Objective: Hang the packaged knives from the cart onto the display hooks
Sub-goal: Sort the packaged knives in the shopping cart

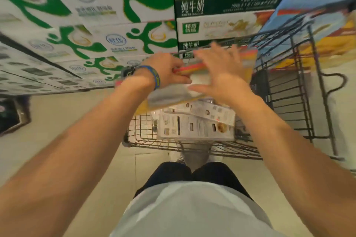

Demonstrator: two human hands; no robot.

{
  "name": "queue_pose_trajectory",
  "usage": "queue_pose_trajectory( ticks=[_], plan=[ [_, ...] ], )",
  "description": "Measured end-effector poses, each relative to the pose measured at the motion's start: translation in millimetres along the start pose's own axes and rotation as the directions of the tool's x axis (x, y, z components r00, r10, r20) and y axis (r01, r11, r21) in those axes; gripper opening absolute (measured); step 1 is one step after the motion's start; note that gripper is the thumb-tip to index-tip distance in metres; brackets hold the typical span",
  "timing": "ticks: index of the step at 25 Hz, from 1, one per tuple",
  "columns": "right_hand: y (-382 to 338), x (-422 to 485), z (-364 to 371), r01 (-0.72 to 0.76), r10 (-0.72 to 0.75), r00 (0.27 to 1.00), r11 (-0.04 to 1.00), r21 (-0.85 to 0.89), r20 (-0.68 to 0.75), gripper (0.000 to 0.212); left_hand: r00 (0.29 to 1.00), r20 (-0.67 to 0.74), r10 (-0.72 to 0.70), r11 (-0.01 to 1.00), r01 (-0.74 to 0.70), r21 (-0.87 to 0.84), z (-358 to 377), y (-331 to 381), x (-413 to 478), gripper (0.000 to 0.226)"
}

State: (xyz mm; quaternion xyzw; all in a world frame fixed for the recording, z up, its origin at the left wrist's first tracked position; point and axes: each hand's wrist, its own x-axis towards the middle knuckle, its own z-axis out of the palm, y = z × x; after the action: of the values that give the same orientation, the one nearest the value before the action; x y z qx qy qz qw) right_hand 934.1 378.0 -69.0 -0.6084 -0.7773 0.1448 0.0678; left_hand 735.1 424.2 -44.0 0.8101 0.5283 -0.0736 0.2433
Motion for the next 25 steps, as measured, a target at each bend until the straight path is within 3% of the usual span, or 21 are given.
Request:
queue_pose_trajectory(
  ticks=[2, 3, 4, 5, 6, 7, 8, 9, 10, 11, 12, 13, 14, 15, 17, 19, 21, 23, 24, 25],
  plan=[
    [-17.6, 7.8, -19.7, -0.103, 0.090, 0.964, 0.994, 0.039, 0.250, 0.048, 0.992, 0.099, 0.072, 0.967, -0.094, 0.237, -30.0, 15.5, -0.6, 0.042],
    [-18.4, 5.5, -21.3, -0.222, 0.167, 0.944, 0.960, 0.173, 0.286, 0.035, 0.988, 0.047, 0.146, 0.936, -0.154, 0.317, -37.7, 22.0, -4.6, 0.041],
    [-15.8, -1.8, -17.5, -0.306, 0.226, 0.935, 0.903, 0.303, 0.272, 0.033, 0.941, -0.130, 0.311, 0.900, -0.248, 0.359, -39.1, 27.5, -11.5, 0.036],
    [-11.8, -12.7, -10.5, -0.353, 0.278, 0.932, 0.836, 0.419, 0.230, 0.034, 0.805, -0.336, 0.489, 0.851, -0.357, 0.384, -36.7, 32.5, -22.5, 0.033],
    [-7.6, -25.5, -1.9, -0.370, 0.327, 0.928, 0.754, 0.542, 0.178, 0.033, 0.620, -0.502, 0.603, 0.798, -0.466, 0.382, -28.2, 36.5, -36.4, 0.033],
    [-4.7, -37.1, 1.6, -0.358, 0.375, 0.918, 0.645, 0.675, 0.129, 0.029, 0.493, -0.615, 0.616, 0.774, -0.526, 0.353, -16.7, 40.6, -49.2, 0.034],
    [-0.5, -46.9, 4.0, -0.319, 0.416, 0.905, 0.512, 0.797, 0.095, 0.023, 0.498, -0.673, 0.547, 0.808, -0.525, 0.268, -0.9, 44.1, -61.7, 0.036],
    [3.5, -53.6, 2.4, -0.290, 0.472, 0.876, 0.356, 0.888, 0.097, 0.017, 0.612, -0.693, 0.381, 0.893, -0.437, 0.105, 15.7, 48.5, -74.6, 0.038],
    [7.1, -55.8, -4.0, -0.274, 0.530, 0.839, 0.214, 0.938, 0.124, 0.016, 0.757, -0.645, 0.108, 0.961, -0.245, -0.126, 30.3, 51.5, -82.5, 0.037],
    [9.2, -56.3, -11.7, -0.263, 0.570, 0.805, 0.094, 0.960, 0.164, 0.024, 0.852, -0.487, -0.195, 0.929, 0.001, -0.370, 40.1, 53.9, -85.4, 0.040],
    [12.8, -55.9, -18.0, -0.258, 0.591, 0.781, 0.009, 0.966, 0.203, 0.035, 0.870, -0.272, -0.411, 0.792, 0.193, -0.579, 39.5, 59.5, -84.3, 0.051],
    [12.3, -54.9, -23.9, -0.251, 0.599, 0.768, -0.046, 0.967, 0.227, 0.046, 0.869, -0.113, -0.482, 0.633, 0.256, -0.730, 36.7, 64.7, -78.9, 0.065],
    [9.0, -53.9, -27.5, -0.246, 0.588, 0.771, -0.079, 0.966, 0.244, 0.055, 0.888, -0.037, -0.458, 0.489, 0.217, -0.845, 32.4, 71.2, -71.4, 0.070],
    [4.7, -53.4, -30.3, -0.244, 0.552, 0.793, -0.098, 0.965, 0.257, 0.061, 0.914, -0.028, -0.405, 0.394, 0.147, -0.907, 25.3, 78.8, -63.3, 0.062],
    [-2.7, -57.6, -33.3, -0.312, 0.461, 0.831, -0.076, 0.947, 0.311, 0.069, 0.918, -0.110, -0.382, 0.362, 0.039, -0.931, 10.5, 98.2, -51.1, 0.032],
    [0.0, -67.4, -39.8, -0.420, 0.470, 0.815, 0.075, 0.905, 0.339, 0.073, 0.899, -0.183, -0.398, 0.391, -0.014, -0.920, 7.8, 108.8, -46.8, 0.033],
    [27.7, -80.9, -48.4, -0.464, 0.643, 0.754, 0.373, 0.803, 0.137, 0.074, 0.868, -0.204, -0.453, 0.387, -0.014, -0.922, 14.1, 112.0, -49.2, 0.039],
    [79.1, -102.0, -58.5, -0.574, 0.772, 0.596, 0.602, 0.555, -0.222, 0.062, 0.839, -0.176, -0.514, 0.365, 0.029, -0.931, 24.3, 113.5, -49.7, 0.042],
    [102.5, -111.8, -63.0, -0.653, 0.784, 0.554, 0.618, 0.437, -0.280, 0.062, 0.831, -0.163, -0.532, 0.351, 0.041, -0.935, 28.6, 113.7, -50.4, 0.043],
    [121.0, -119.9, -65.8, -0.715, 0.802, 0.548, 0.597, 0.363, -0.237, 0.065, 0.828, -0.153, -0.539, 0.345, 0.051, -0.937, 32.3, 114.7, -51.3, 0.042]
  ],
)
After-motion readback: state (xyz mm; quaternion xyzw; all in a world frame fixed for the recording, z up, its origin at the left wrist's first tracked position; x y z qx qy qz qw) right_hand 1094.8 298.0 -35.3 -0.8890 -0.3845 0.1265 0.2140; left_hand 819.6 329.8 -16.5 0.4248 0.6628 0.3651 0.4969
